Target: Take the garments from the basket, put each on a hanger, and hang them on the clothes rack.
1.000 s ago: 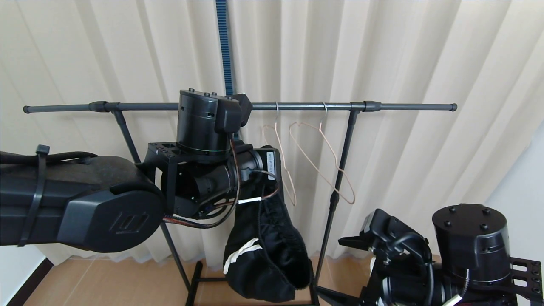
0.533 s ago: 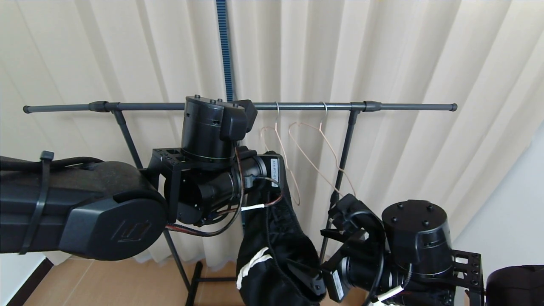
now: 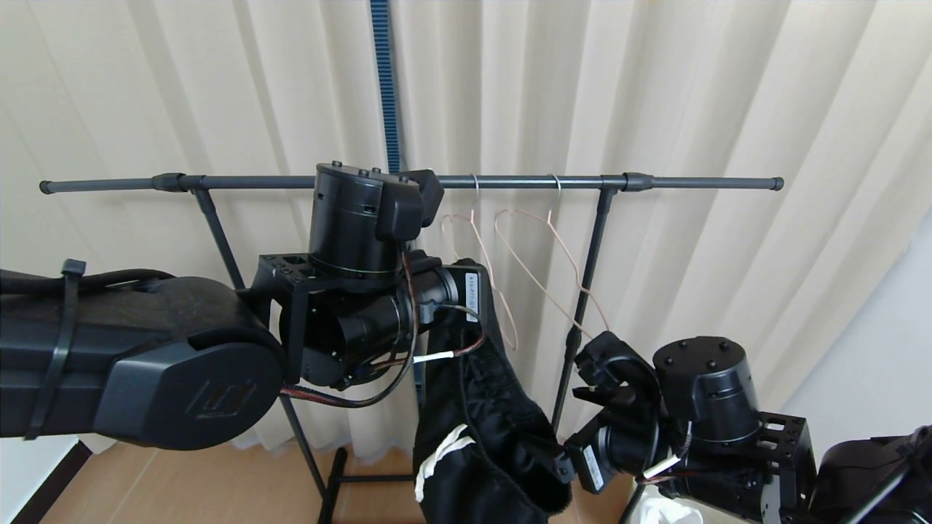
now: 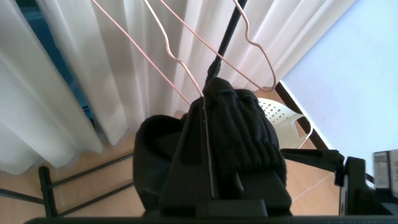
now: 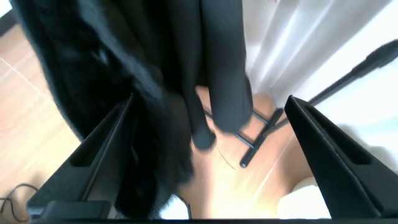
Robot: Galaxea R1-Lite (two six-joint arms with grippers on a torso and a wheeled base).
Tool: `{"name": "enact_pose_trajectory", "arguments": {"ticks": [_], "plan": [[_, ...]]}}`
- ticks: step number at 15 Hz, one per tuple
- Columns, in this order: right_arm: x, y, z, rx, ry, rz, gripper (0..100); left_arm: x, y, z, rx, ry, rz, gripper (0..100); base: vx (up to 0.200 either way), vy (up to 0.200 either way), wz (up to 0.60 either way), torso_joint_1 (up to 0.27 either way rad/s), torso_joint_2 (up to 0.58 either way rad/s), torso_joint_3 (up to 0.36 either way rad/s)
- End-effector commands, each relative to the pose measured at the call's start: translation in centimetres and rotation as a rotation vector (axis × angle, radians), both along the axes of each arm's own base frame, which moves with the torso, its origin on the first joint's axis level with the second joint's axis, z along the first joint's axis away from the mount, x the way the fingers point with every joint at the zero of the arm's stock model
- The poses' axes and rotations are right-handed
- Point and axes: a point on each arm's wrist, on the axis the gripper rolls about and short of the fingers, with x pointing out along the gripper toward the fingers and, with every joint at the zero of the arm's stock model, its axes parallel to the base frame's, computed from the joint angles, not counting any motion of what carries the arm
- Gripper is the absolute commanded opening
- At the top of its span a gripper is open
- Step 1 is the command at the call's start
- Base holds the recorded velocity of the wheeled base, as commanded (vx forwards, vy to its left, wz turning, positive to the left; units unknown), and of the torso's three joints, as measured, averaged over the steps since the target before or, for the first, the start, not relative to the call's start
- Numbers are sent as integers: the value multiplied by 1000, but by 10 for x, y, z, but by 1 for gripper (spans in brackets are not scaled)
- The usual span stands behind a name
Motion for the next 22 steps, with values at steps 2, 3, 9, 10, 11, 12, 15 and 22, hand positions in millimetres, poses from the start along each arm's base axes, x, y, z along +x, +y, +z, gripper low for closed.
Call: {"name": "enact_pose_trajectory", "arguments": {"ticks": [2,3,9,10,11,12,15,22], "plan": [[5,4,-22,-53,44,6,100,-2,2,-1,2,4,-2,0,0,0,0,0,0,0],[7,5,-25,-53,43,8,100,-3,3,-1,0,6,-5,0,0,0,0,0,0,0],[16,13,-46,-20,6,14,0,-7,7,-1,2,10,-6,0,0,0,0,0,0,0],[16,12,-44,-15,-1,10,0,-7,8,-1,1,12,-5,0,0,0,0,0,0,0],[19,8,-39,-3,-18,-10,0,-8,8,-2,5,15,-5,0,0,0,0,0,0,0],[23,0,-33,5,-38,-37,0,-8,8,-4,9,18,-6,0,0,0,0,0,0,0],[37,-34,8,53,-162,-138,0,-10,17,-12,52,35,-1,0,0,0,0,0,0,0],[32,-54,60,86,-242,-202,0,-14,23,-42,119,115,-21,100,0,0,0,0,0,0]]}}
